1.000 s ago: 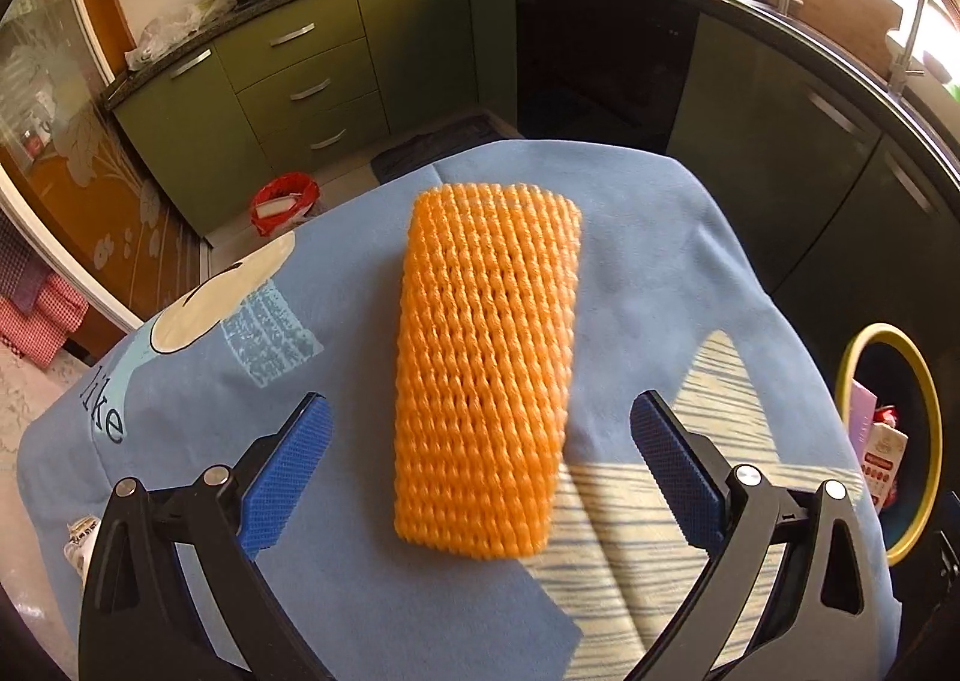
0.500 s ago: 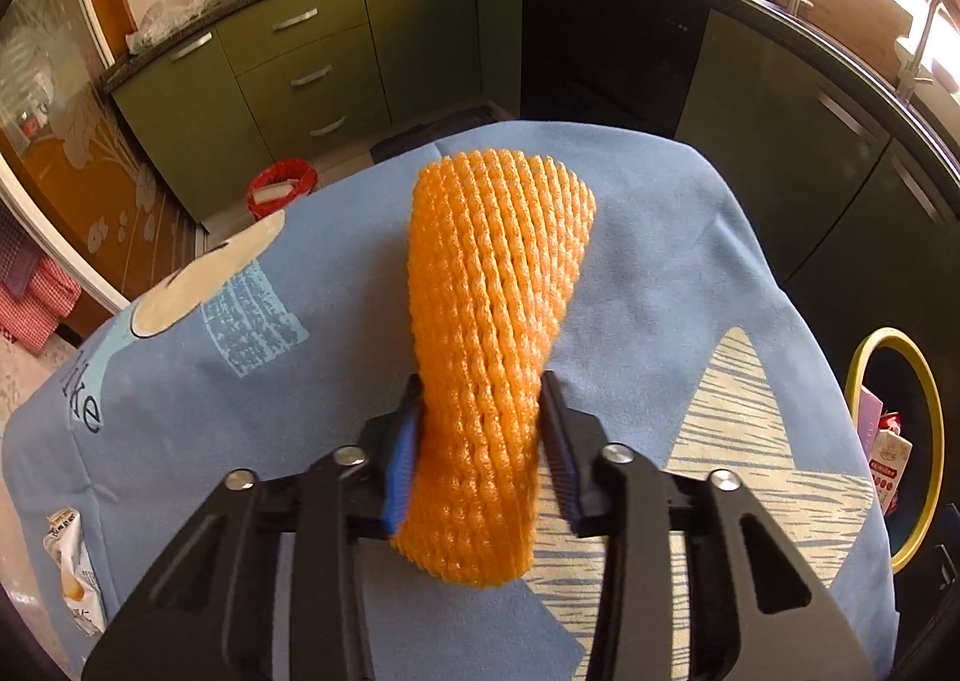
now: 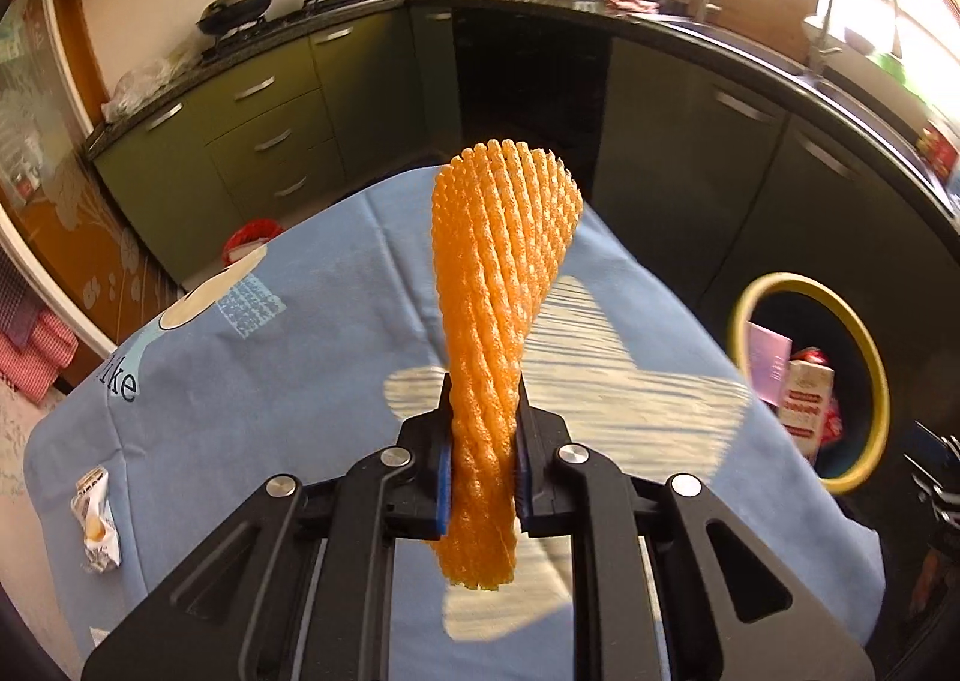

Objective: Collect trash
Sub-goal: 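Grasp the orange foam net with the left tool and drop it into the bin, then grasp the crumpled white snack wrapper with the right tool, then carry the snack wrapper over the bin and open the right tool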

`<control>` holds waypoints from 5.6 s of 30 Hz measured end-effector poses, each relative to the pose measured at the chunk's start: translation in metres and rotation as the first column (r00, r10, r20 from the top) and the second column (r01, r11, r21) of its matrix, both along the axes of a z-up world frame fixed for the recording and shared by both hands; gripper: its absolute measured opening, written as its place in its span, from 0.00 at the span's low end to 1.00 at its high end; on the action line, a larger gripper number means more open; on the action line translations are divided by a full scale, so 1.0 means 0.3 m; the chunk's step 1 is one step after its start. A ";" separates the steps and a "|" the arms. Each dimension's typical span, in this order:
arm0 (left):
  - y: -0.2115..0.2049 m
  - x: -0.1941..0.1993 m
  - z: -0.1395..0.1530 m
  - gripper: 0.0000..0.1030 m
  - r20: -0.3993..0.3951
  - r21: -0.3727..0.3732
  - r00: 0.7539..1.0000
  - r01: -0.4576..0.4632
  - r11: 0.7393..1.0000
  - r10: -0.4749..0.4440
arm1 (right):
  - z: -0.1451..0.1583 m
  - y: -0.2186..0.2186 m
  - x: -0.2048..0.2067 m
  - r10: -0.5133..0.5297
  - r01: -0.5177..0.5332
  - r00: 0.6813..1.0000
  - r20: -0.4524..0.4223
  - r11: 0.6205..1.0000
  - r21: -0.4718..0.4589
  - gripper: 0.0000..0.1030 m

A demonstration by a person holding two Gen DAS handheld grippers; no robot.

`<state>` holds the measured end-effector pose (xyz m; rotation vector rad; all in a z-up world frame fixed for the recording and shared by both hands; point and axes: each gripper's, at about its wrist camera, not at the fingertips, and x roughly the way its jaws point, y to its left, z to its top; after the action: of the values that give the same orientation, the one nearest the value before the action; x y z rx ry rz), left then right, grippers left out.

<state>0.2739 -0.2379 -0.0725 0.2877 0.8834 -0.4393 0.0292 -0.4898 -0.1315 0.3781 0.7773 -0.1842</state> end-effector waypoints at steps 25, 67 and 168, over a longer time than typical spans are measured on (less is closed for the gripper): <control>-0.816 -0.397 -0.069 0.21 -0.151 0.014 0.890 0.437 0.900 -0.430 | -0.033 -0.250 -0.302 -0.205 0.204 0.979 0.003 0.978 0.041 0.74; 0.714 -0.802 0.131 0.95 0.193 -0.164 0.952 -0.206 0.965 0.236 | 0.143 0.520 0.204 0.508 -0.509 0.860 -0.035 0.853 -0.117 0.77; 0.858 -0.908 0.014 0.95 0.161 -0.131 0.941 -0.278 0.952 0.297 | 0.141 0.252 -0.076 0.039 -0.041 0.999 -0.022 0.994 -0.101 0.67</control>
<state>0.0014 0.0195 -0.0683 0.0948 0.7085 -0.1833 0.0064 -0.4143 -0.0893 0.2648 0.7913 -0.1895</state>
